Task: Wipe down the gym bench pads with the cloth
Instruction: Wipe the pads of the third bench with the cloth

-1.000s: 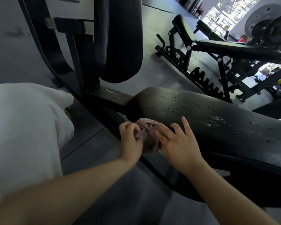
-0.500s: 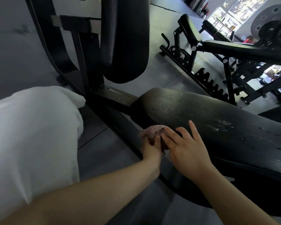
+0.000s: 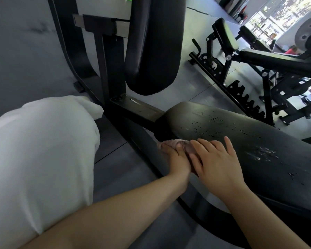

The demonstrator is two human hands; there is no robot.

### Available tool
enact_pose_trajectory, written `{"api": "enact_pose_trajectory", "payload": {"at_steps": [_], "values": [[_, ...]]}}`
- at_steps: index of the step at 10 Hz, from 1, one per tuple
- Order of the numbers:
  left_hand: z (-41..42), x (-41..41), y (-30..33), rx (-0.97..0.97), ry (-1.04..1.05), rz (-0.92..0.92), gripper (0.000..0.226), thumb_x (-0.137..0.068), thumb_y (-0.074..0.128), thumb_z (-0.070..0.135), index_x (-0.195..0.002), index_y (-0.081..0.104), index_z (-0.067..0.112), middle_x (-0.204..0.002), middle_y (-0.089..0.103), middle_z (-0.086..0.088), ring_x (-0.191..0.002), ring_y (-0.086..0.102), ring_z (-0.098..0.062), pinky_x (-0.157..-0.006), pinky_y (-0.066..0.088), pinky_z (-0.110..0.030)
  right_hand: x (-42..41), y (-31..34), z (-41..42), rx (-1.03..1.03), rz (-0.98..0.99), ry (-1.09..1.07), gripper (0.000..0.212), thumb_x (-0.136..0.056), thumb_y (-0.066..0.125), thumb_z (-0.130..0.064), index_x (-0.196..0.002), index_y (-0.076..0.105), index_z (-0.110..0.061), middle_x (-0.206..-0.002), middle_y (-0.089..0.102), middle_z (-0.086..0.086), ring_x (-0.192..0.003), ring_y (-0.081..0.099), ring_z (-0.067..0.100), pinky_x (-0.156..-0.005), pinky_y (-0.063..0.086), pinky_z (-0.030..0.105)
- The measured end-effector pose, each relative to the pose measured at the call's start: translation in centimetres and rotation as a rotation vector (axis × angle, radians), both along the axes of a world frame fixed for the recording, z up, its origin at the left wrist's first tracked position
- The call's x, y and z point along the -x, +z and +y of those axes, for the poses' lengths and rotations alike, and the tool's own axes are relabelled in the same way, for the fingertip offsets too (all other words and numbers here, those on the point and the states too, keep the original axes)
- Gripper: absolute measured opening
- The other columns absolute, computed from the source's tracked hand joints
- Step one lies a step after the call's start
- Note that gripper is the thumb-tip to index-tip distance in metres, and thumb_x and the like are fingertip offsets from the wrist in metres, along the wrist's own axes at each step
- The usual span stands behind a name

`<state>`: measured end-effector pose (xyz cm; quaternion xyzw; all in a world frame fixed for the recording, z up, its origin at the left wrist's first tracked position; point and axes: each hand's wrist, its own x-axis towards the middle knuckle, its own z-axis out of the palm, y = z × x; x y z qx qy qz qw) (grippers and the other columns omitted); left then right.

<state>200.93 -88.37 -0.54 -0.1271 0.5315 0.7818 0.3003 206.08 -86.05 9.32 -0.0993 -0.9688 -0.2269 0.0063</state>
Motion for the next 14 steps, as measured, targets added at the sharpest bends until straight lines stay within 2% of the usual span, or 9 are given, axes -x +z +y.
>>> {"api": "enact_pose_trajectory", "payload": {"at_steps": [1,3,4,5,6,7,10,12,14], "values": [[0.5,0.9,-0.7,-0.021,0.131,-0.044,0.058,-0.102,0.029,0.030,-0.150,0.000,0.018,-0.155,0.016,-0.008,-0.141,0.024,-0.021,-0.116,0.019,-0.039,-0.2,-0.1,0.0,-0.003,-0.011,-0.035,0.046,-0.085,0.036,-0.043,-0.111,0.066,-0.020,-0.109,0.069,-0.001,-0.094,0.064,0.025,-0.103,0.034,0.055],[0.4,3.0,-1.2,0.090,0.314,-0.110,0.039,-0.102,0.032,0.028,-0.135,0.037,0.008,-0.139,0.043,-0.016,-0.127,0.043,-0.028,-0.111,0.028,-0.039,-0.3,-0.1,0.0,0.000,-0.012,-0.051,0.048,-0.084,0.036,-0.044,-0.109,0.068,-0.018,-0.110,0.069,0.000,-0.095,0.064,0.026,-0.103,0.035,0.056],[-0.5,3.9,-1.2,-0.077,0.441,-0.233,0.047,-0.103,0.027,0.024,-0.145,0.027,0.002,-0.154,0.023,-0.014,-0.141,0.024,-0.020,-0.114,0.015,-0.024,-0.3,-0.1,-0.1,0.004,-0.019,-0.058,0.049,-0.085,0.035,-0.044,-0.109,0.068,-0.018,-0.110,0.069,0.000,-0.095,0.064,0.026,-0.103,0.035,0.055],[-1.1,3.2,-2.2,-0.002,0.321,0.070,0.052,-0.101,0.029,0.027,-0.147,0.018,0.004,-0.156,0.014,-0.009,-0.144,0.013,-0.016,-0.114,0.007,-0.019,-0.2,-0.1,-0.1,0.011,-0.026,-0.064,0.049,-0.086,0.035,-0.044,-0.110,0.068,-0.018,-0.111,0.068,-0.001,-0.096,0.064,0.026,-0.104,0.034,0.054],[-1.1,3.8,-2.6,0.259,0.229,0.403,0.069,-0.091,0.027,0.045,-0.144,0.025,0.001,-0.152,0.024,-0.012,-0.141,0.024,-0.020,-0.116,0.018,-0.029,-0.2,-0.2,-0.1,0.018,-0.025,-0.063,0.049,-0.086,0.035,-0.044,-0.110,0.068,-0.018,-0.111,0.068,0.000,-0.096,0.063,0.026,-0.104,0.034,0.054],[-1.1,4.9,-3.5,0.194,0.259,0.397,0.041,-0.100,0.038,0.028,-0.135,0.040,0.007,-0.136,0.034,-0.003,-0.114,0.046,0.005,-0.099,0.043,-0.025,-0.2,-0.2,0.0,0.020,-0.023,-0.060,0.049,-0.086,0.035,-0.045,-0.111,0.068,-0.018,-0.112,0.068,0.000,-0.097,0.063,0.026,-0.104,0.034,0.054],[-2.0,6.9,-3.8,0.078,0.144,0.436,0.035,-0.101,0.035,0.010,-0.136,0.037,0.008,-0.123,0.029,0.010,-0.112,0.044,-0.011,-0.099,0.040,-0.023,0.2,0.0,-0.2,0.063,-0.049,-0.157,0.049,-0.085,0.034,-0.048,-0.113,0.066,-0.023,-0.115,0.067,0.001,-0.103,0.063,0.029,-0.098,0.036,0.062],[-2.4,7.4,-2.9,0.079,0.121,0.439,0.042,-0.093,0.033,0.017,-0.133,0.041,0.009,-0.131,0.026,0.003,-0.111,0.045,-0.007,-0.103,0.040,-0.032,0.1,0.3,-0.6,0.091,-0.074,-0.199,0.048,-0.083,0.039,-0.049,-0.113,0.066,-0.023,-0.116,0.067,0.002,-0.103,0.063,0.028,-0.098,0.035,0.062],[-3.4,9.9,-3.5,0.134,-0.104,0.551,0.046,-0.092,0.035,0.020,-0.135,0.040,0.004,-0.143,0.029,-0.011,-0.128,0.038,-0.025,-0.110,0.033,-0.034,0.1,0.5,-0.7,0.135,-0.105,-0.253,0.050,-0.083,0.035,-0.051,-0.112,0.066,-0.025,-0.116,0.066,-0.001,-0.102,0.063,0.026,-0.098,0.034,0.063]]}}
